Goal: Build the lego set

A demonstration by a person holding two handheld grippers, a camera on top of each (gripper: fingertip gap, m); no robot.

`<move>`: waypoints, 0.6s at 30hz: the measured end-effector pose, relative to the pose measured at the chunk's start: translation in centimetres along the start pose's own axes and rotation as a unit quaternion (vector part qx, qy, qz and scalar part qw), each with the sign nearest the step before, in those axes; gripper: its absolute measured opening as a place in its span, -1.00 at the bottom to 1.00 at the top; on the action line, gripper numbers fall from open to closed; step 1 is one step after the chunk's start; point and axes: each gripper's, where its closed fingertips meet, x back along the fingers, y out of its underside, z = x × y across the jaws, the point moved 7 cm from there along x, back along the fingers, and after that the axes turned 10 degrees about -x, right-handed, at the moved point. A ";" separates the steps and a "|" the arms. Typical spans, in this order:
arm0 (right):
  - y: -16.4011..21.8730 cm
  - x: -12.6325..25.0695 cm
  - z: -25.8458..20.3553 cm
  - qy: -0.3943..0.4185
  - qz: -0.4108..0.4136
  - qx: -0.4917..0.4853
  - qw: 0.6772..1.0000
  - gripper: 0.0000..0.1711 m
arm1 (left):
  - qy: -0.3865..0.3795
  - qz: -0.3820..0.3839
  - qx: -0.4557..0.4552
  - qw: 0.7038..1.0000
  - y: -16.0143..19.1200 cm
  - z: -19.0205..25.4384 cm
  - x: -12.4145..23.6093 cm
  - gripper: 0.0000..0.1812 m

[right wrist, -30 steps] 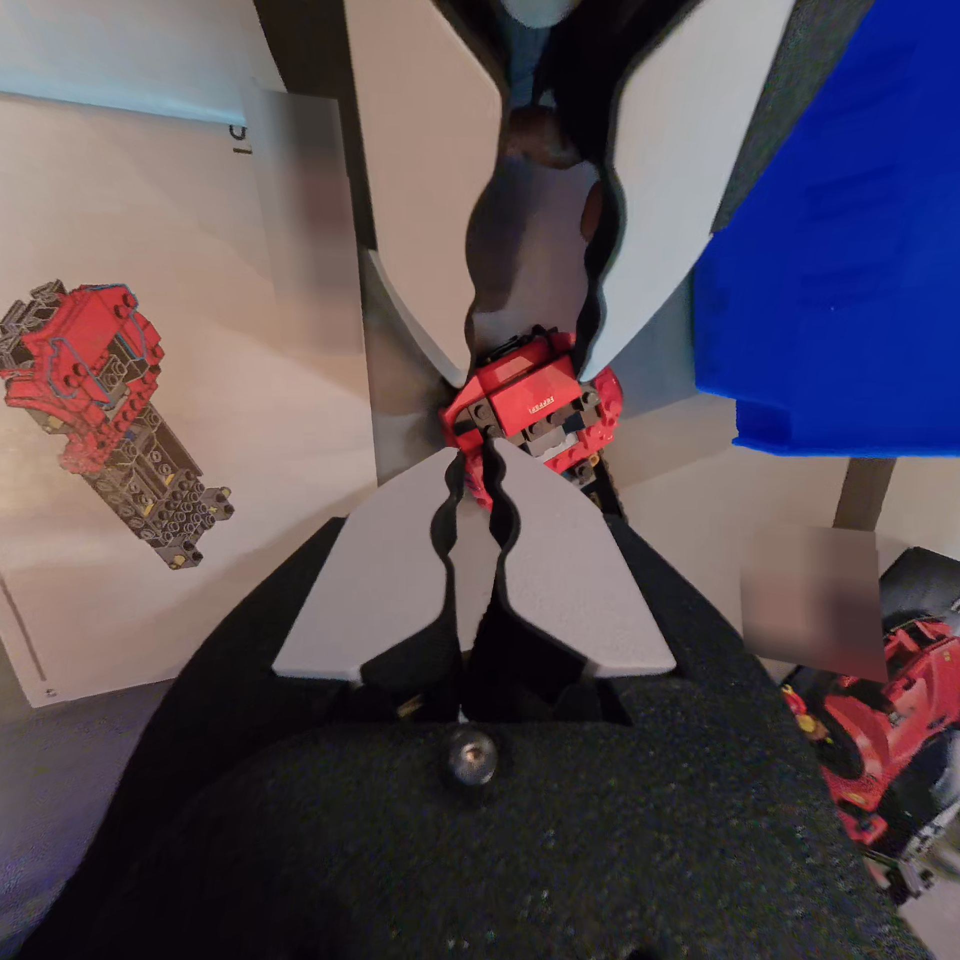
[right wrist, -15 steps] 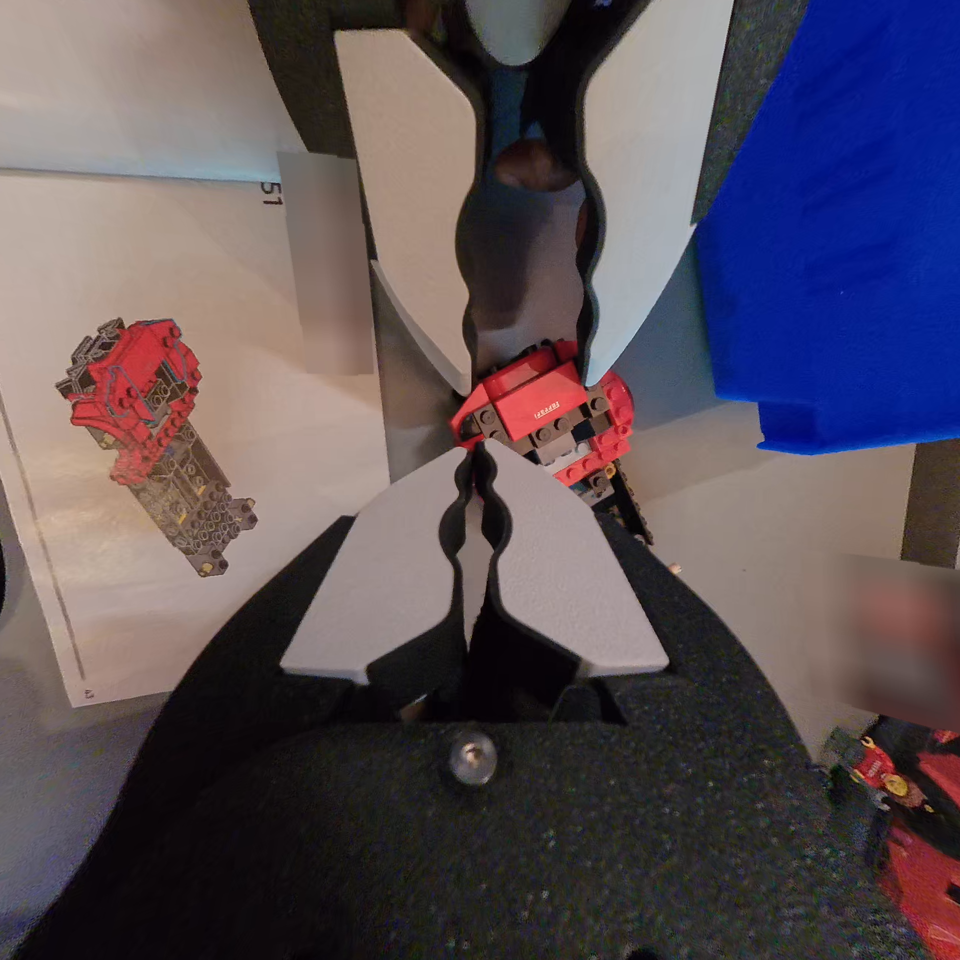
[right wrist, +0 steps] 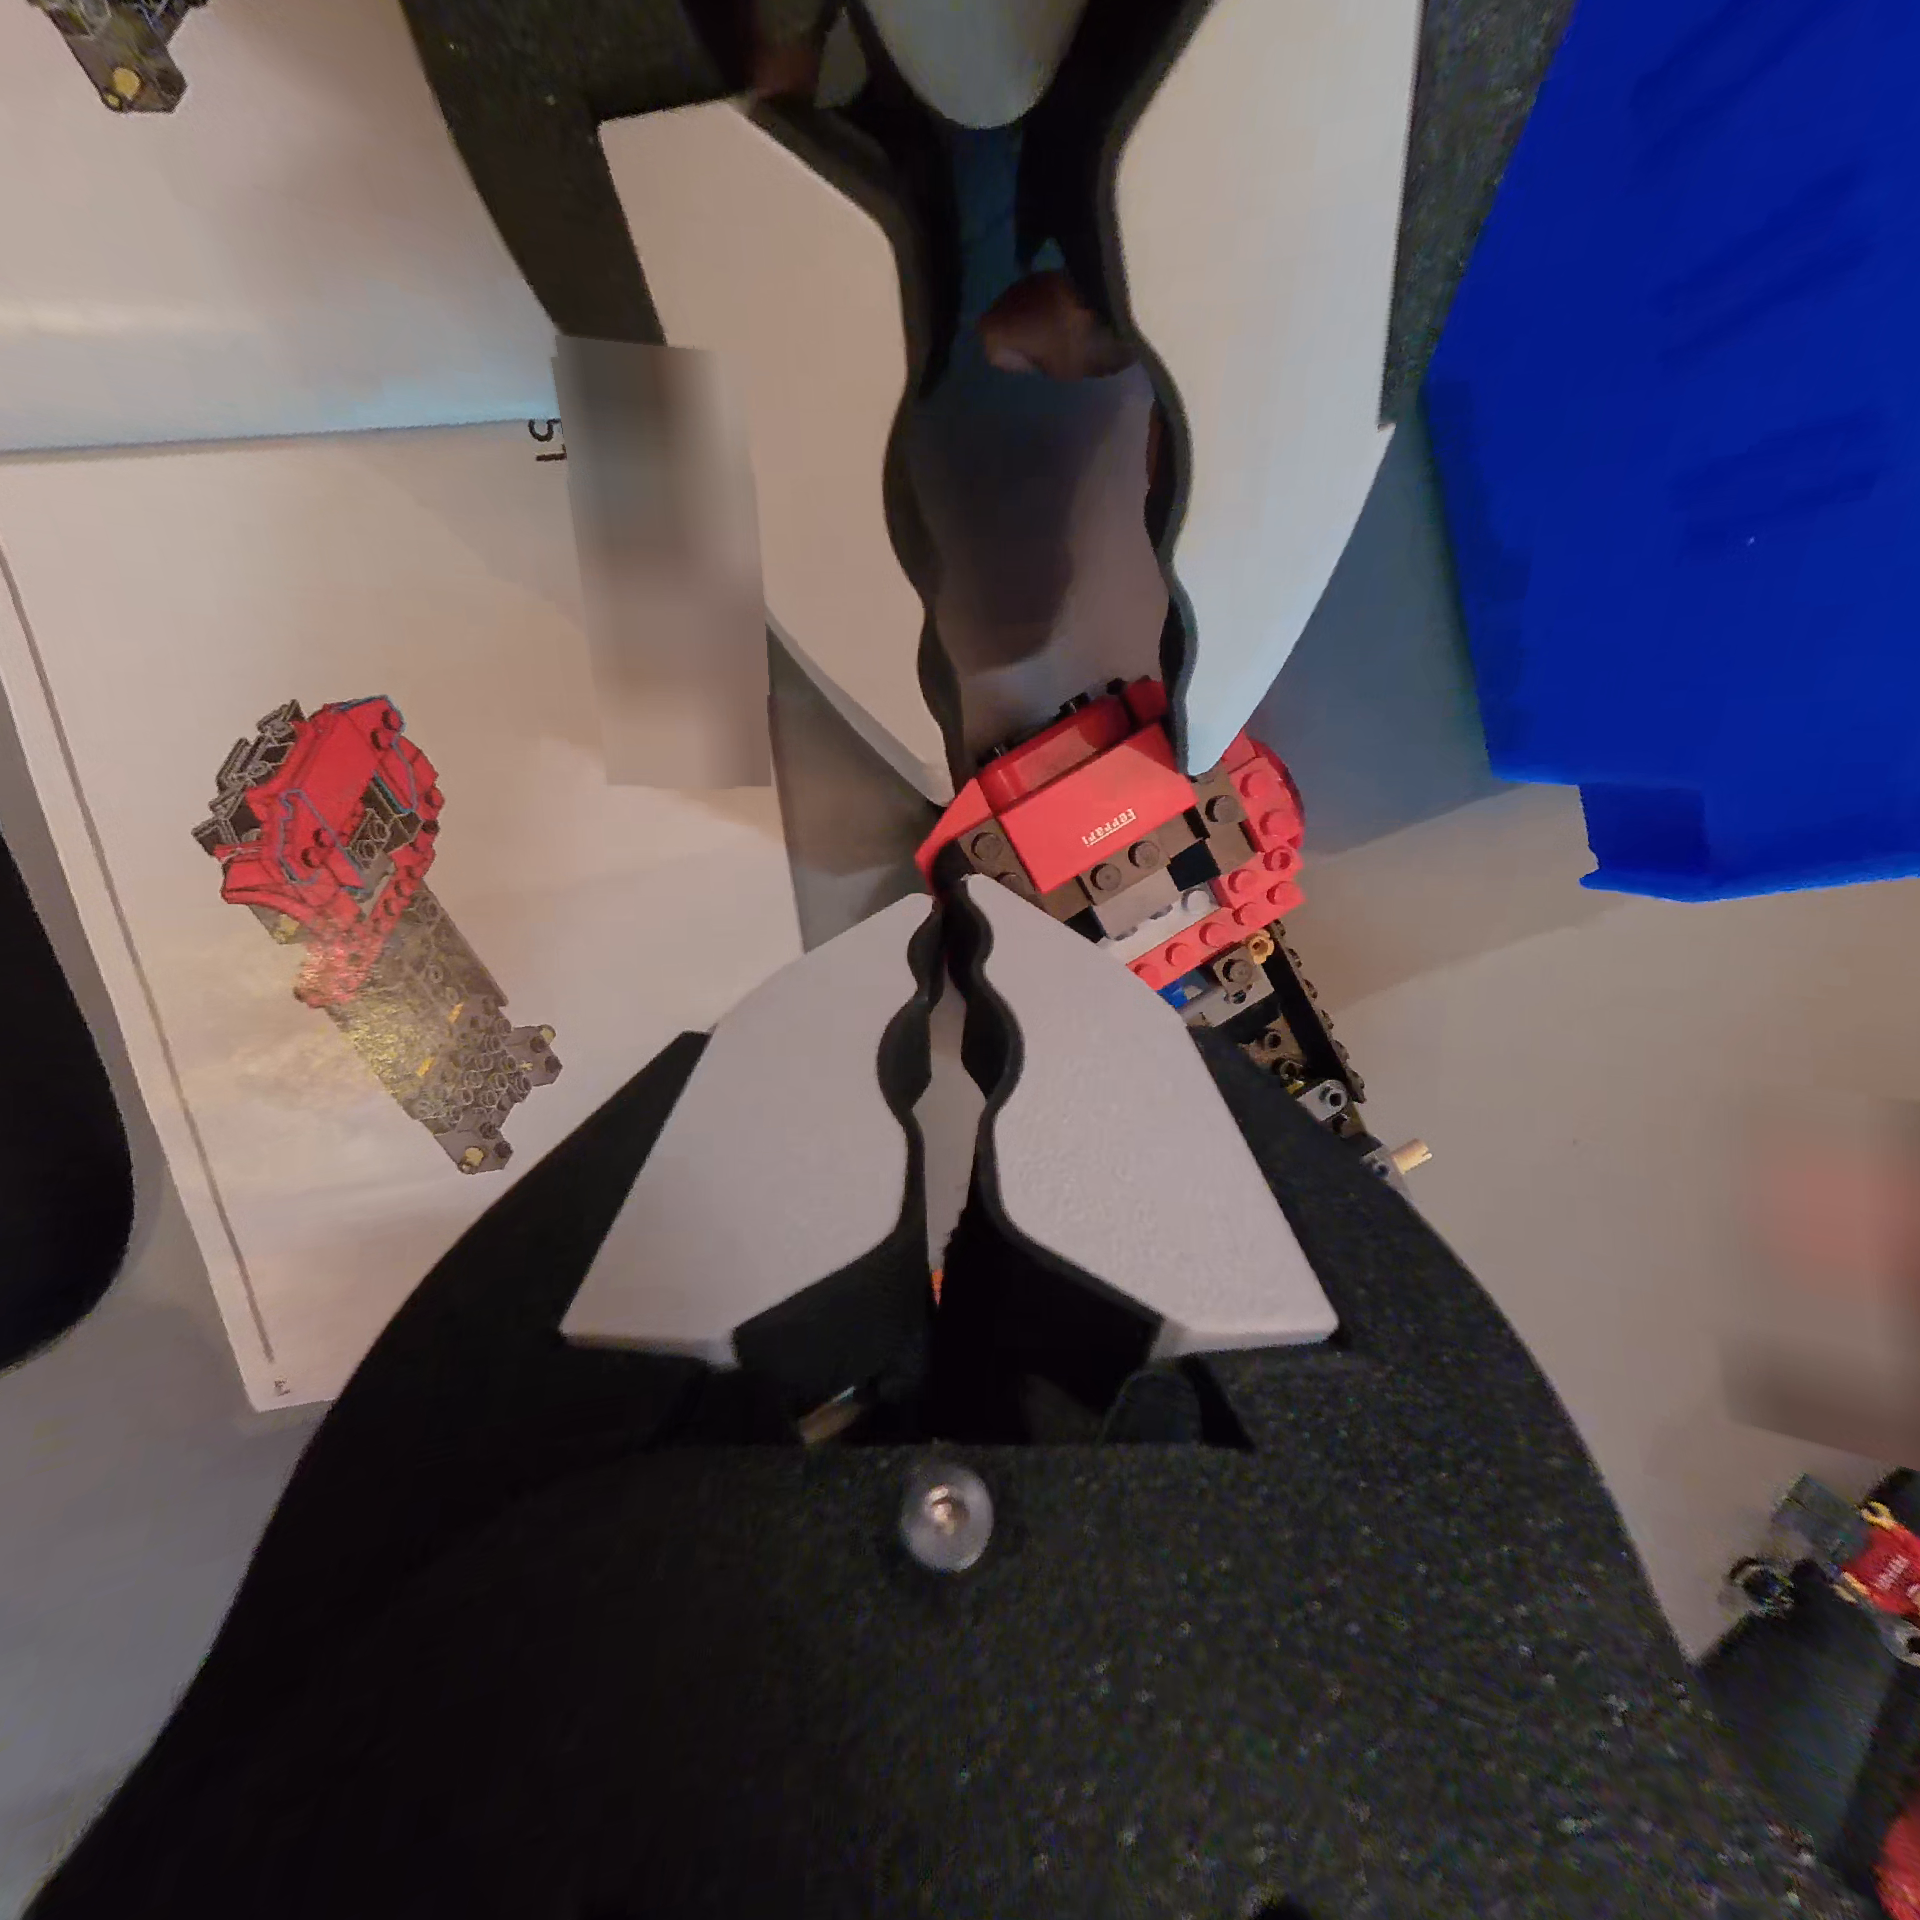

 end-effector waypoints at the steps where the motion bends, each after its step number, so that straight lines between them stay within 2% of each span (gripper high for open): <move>1: 0.0 0.0 0.0 0.005 -0.001 0.011 1.000 -1.00 | 0.000 -0.001 -0.001 1.000 0.0 0.0 0.0 -0.59; 2: 0.0 0.1 -0.1 0.004 -0.002 0.019 1.000 -1.00 | 0.001 -0.002 -0.001 1.000 -0.1 0.0 -0.1 -0.60; 4: 0.0 0.5 -0.3 -0.020 0.014 0.015 1.000 -0.79 | 0.002 -0.004 -0.004 1.000 -0.1 0.0 -0.1 -0.59; 5: 0.0 0.8 -0.2 -0.018 0.028 0.014 0.999 -0.79 | 0.002 -0.005 -0.004 1.000 -0.1 0.0 -0.1 -0.59; 12: 0.7 0.5 0.4 0.035 0.024 0.044 0.998 -0.94 | 0.002 -0.004 -0.003 1.000 -0.1 0.0 -0.1 -0.59; 18: 0.6 0.4 0.1 0.028 0.025 0.041 0.998 -0.99 | 0.001 -0.002 -0.001 1.000 -0.1 0.0 -0.1 -0.59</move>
